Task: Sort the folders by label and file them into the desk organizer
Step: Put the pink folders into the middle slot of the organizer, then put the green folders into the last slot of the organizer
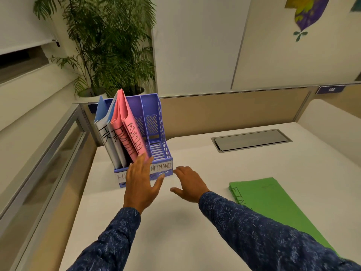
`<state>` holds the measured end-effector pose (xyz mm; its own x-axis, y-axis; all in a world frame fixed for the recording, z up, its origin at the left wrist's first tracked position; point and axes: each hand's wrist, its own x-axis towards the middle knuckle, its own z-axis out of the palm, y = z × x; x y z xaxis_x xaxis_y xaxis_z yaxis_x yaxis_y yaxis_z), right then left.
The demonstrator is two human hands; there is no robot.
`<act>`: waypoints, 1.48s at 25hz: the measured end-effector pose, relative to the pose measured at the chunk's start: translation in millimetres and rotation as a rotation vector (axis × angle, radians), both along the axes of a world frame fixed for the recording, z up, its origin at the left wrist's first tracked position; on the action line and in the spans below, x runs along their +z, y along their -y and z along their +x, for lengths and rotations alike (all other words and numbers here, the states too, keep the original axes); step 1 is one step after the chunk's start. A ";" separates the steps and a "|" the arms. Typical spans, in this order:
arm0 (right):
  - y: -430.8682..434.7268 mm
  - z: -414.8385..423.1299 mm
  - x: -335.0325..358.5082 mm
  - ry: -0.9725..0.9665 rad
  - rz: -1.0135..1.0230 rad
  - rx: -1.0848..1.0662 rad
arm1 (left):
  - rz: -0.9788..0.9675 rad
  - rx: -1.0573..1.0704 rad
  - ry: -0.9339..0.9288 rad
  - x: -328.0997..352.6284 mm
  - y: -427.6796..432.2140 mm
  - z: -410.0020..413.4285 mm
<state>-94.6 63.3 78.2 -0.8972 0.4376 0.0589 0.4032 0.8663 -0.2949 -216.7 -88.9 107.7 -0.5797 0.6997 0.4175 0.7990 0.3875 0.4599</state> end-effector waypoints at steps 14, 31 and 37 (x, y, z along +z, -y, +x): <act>40.7 157.8 -62.3 0.225 0.011 -0.267 | -0.461 -0.176 0.034 -100.0 33.9 71.8; -47.7 296.6 -97.6 0.170 -0.077 -0.383 | -0.613 -0.194 0.299 -137.0 -20.6 193.6; -102.3 341.2 -99.5 0.200 -0.085 -0.431 | -0.636 -0.251 0.335 -138.7 -80.1 260.8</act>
